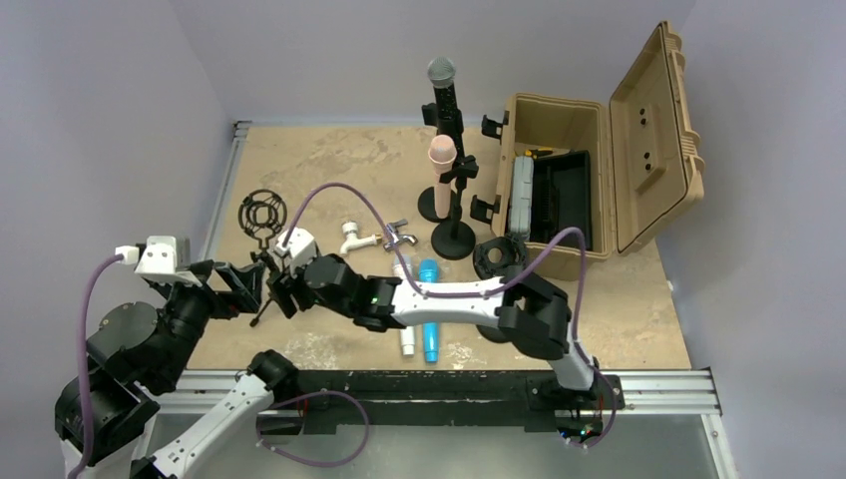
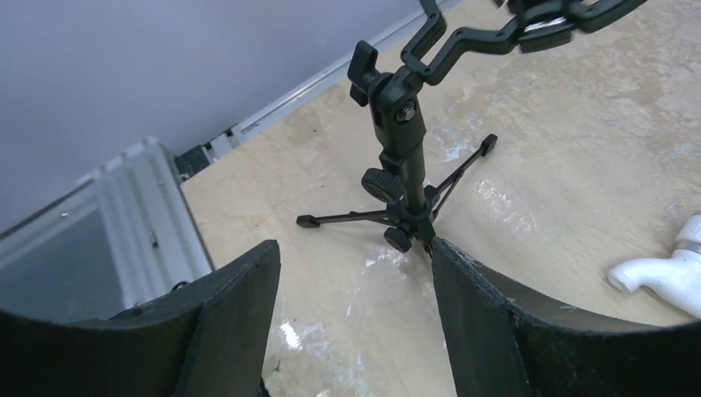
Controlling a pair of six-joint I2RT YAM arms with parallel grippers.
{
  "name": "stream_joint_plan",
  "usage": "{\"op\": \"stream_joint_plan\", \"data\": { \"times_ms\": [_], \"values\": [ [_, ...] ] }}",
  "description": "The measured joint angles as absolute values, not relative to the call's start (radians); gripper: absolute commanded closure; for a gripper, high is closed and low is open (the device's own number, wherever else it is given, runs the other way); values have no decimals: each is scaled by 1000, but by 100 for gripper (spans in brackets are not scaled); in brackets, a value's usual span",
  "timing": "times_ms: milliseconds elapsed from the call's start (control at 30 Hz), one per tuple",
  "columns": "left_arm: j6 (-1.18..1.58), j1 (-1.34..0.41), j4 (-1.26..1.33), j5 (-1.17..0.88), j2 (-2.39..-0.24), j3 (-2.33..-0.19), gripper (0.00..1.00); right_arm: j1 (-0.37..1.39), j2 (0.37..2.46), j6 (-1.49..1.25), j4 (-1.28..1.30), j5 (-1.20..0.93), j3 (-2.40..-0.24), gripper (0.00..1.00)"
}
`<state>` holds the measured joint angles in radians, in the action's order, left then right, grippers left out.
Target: Remove the microphone from the stand
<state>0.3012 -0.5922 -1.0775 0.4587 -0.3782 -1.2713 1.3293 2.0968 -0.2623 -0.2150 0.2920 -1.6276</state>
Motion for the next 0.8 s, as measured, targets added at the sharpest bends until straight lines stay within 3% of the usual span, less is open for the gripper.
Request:
{"op": "stream_joint_plan", "data": {
  "times_ms": [367,800],
  "values": [
    [308,-592,-1027,463,-512,-1215,13,1289,1734,-315,-315,221,-1307,34],
    [361,-592,-885,315,-653,-1125,13,1226,1304,-314,-207,402,-1113,34]
  ]
}}
